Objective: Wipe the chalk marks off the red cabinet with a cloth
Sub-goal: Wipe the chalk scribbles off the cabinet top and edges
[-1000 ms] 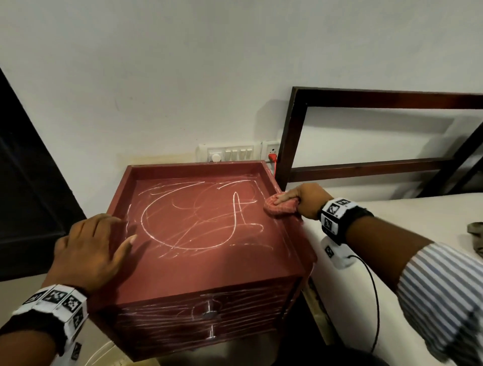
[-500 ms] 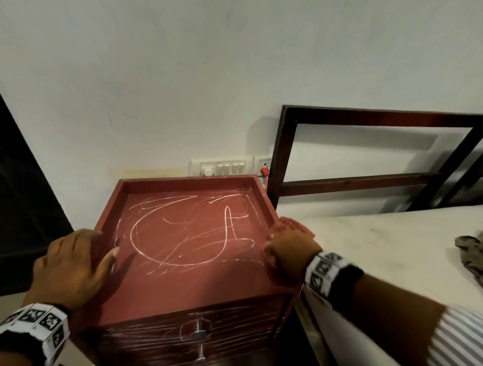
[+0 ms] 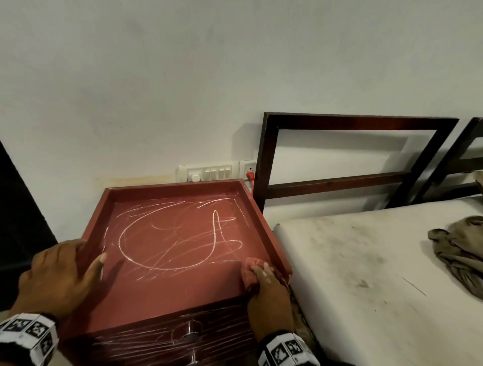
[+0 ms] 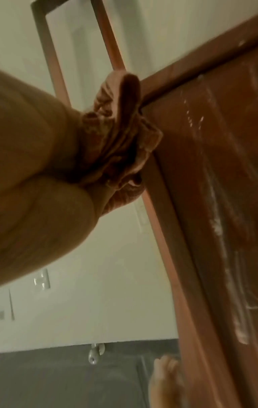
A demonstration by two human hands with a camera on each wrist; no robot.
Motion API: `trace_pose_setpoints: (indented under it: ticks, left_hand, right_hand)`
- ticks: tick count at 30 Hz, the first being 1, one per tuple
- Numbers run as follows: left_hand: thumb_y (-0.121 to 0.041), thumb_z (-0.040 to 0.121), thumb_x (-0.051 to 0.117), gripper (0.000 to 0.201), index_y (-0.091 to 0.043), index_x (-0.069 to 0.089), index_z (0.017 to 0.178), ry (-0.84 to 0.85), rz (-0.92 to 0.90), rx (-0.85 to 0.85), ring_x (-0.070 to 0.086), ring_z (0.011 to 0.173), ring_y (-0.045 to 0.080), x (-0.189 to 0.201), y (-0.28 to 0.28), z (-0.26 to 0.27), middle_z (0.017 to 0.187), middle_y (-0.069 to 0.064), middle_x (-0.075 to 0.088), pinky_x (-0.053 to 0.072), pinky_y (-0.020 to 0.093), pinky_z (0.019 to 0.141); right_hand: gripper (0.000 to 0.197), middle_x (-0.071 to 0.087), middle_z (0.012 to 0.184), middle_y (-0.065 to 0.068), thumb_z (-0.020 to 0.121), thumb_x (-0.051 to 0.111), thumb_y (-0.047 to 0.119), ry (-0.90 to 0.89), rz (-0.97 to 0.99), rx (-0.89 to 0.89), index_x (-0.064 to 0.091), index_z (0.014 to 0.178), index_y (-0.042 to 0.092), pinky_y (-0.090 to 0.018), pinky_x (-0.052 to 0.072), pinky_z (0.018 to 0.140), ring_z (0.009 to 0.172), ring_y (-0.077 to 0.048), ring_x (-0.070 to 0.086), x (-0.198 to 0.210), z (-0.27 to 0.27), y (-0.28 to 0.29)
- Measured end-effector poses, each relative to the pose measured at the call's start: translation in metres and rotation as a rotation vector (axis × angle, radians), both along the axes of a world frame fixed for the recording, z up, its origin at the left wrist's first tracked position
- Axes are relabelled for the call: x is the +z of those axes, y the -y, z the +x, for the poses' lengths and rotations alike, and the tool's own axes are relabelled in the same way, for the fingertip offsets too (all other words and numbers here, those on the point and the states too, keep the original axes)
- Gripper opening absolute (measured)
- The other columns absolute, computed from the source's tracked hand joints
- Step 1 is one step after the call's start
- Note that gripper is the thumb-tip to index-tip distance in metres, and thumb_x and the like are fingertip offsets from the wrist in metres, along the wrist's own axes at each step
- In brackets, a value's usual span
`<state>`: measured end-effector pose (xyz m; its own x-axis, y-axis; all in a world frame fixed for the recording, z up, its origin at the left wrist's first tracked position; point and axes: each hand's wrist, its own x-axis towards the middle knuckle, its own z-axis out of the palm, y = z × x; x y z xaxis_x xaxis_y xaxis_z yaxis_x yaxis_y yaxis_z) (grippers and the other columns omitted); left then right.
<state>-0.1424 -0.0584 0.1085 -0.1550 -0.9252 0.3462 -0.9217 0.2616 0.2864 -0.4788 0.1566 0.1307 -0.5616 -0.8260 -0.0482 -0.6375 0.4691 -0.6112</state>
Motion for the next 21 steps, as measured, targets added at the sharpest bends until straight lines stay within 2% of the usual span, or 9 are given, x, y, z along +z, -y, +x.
trace_pose_setpoints:
  ticks: [2, 4, 6, 10, 12, 14, 16, 19, 21]
  left_hand:
    - [-0.088, 0.084, 0.033, 0.075, -0.029, 0.056, 0.125, 0.007, 0.025, 0.008, 0.064, 0.114, 0.040, 0.002, -0.002, -0.003, 0.119, 0.008, 0.068, 0.053, 0.062, 0.091]
    - [-0.087, 0.084, 0.031, 0.079, -0.025, 0.055, 0.127, 0.020, 0.052, 0.016, 0.061, 0.119, 0.041, 0.008, -0.006, -0.006, 0.122, 0.010, 0.067, 0.051, 0.064, 0.095]
    - [-0.087, 0.084, 0.029, 0.082, -0.023, 0.055, 0.129, -0.005, 0.074, 0.038, 0.057, 0.124, 0.043, 0.018, -0.015, -0.013, 0.127, 0.012, 0.065, 0.049, 0.066, 0.097]
    - [-0.081, 0.082, 0.032, 0.082, -0.021, 0.057, 0.132, -0.065, 0.089, 0.073, 0.048, 0.132, 0.042, 0.029, -0.024, -0.023, 0.135, 0.012, 0.061, 0.044, 0.067, 0.101]
    - [-0.081, 0.082, 0.032, 0.081, -0.022, 0.056, 0.133, -0.072, 0.094, 0.073, 0.047, 0.133, 0.042, 0.028, -0.023, -0.020, 0.136, 0.012, 0.060, 0.043, 0.067, 0.102]
    - [-0.079, 0.083, 0.034, 0.078, -0.023, 0.057, 0.132, -0.101, 0.107, 0.070, 0.046, 0.133, 0.041, 0.029, -0.022, -0.019, 0.136, 0.012, 0.060, 0.042, 0.066, 0.103]
    - [-0.077, 0.084, 0.036, 0.075, -0.022, 0.058, 0.130, -0.127, 0.109, 0.073, 0.046, 0.134, 0.042, 0.030, -0.023, -0.020, 0.136, 0.013, 0.061, 0.042, 0.066, 0.103]
    - [-0.077, 0.086, 0.032, 0.074, -0.022, 0.060, 0.128, -0.155, 0.088, 0.058, 0.048, 0.132, 0.042, 0.034, -0.026, -0.019, 0.134, 0.014, 0.062, 0.043, 0.065, 0.103]
    - [-0.076, 0.088, 0.028, 0.074, -0.022, 0.062, 0.125, -0.162, 0.062, 0.051, 0.049, 0.129, 0.043, 0.036, -0.027, -0.019, 0.131, 0.013, 0.064, 0.045, 0.064, 0.101]
  right_hand:
    - [0.056, 0.044, 0.151, -0.002, 0.092, 0.042, 0.001, 0.061, -0.036, -0.069, 0.046, 0.143, 0.026, -0.029, 0.037, 0.110, 0.137, -0.020, 0.044, 0.004, -0.005, 0.019]
    - [0.039, 0.063, 0.130, -0.005, 0.094, 0.045, 0.009, 0.133, -0.083, -0.106, 0.059, 0.128, 0.019, -0.027, 0.048, 0.093, 0.118, -0.024, 0.060, 0.014, -0.013, 0.045]
    - [0.028, 0.070, 0.110, -0.004, 0.094, 0.046, 0.014, 0.189, -0.106, -0.090, 0.069, 0.109, 0.018, -0.023, 0.045, 0.078, 0.102, -0.025, 0.065, 0.024, -0.029, 0.073]
    - [0.034, 0.074, 0.104, 0.000, 0.076, 0.052, 0.053, 0.295, -0.068, 0.026, 0.068, 0.104, 0.042, -0.045, 0.056, 0.090, 0.095, -0.028, 0.070, 0.004, -0.072, 0.120]
    - [0.024, 0.073, 0.106, -0.001, 0.082, 0.055, 0.044, 0.245, -0.069, 0.099, 0.070, 0.100, 0.038, -0.044, 0.056, 0.091, 0.094, -0.025, 0.070, 0.008, -0.068, 0.118]
    - [0.027, 0.070, 0.117, 0.000, 0.093, 0.051, 0.026, 0.160, -0.092, 0.130, 0.070, 0.111, 0.032, -0.031, 0.051, 0.095, 0.102, -0.021, 0.066, 0.017, -0.048, 0.111]
    - [0.033, 0.067, 0.122, 0.006, 0.097, 0.046, 0.017, 0.039, -0.139, 0.187, 0.069, 0.117, 0.031, -0.021, 0.043, 0.096, 0.111, -0.015, 0.062, 0.010, -0.018, 0.101]
    - [0.036, 0.067, 0.123, 0.007, 0.095, 0.040, 0.021, -0.037, -0.189, 0.352, 0.068, 0.117, 0.027, -0.028, 0.042, 0.106, 0.116, -0.015, 0.060, -0.006, 0.056, 0.094]
    - [0.041, 0.069, 0.119, 0.005, 0.085, 0.042, 0.025, -0.010, -0.234, 0.442, 0.069, 0.115, 0.025, -0.027, 0.040, 0.107, 0.114, -0.015, 0.059, -0.009, 0.109, 0.095]
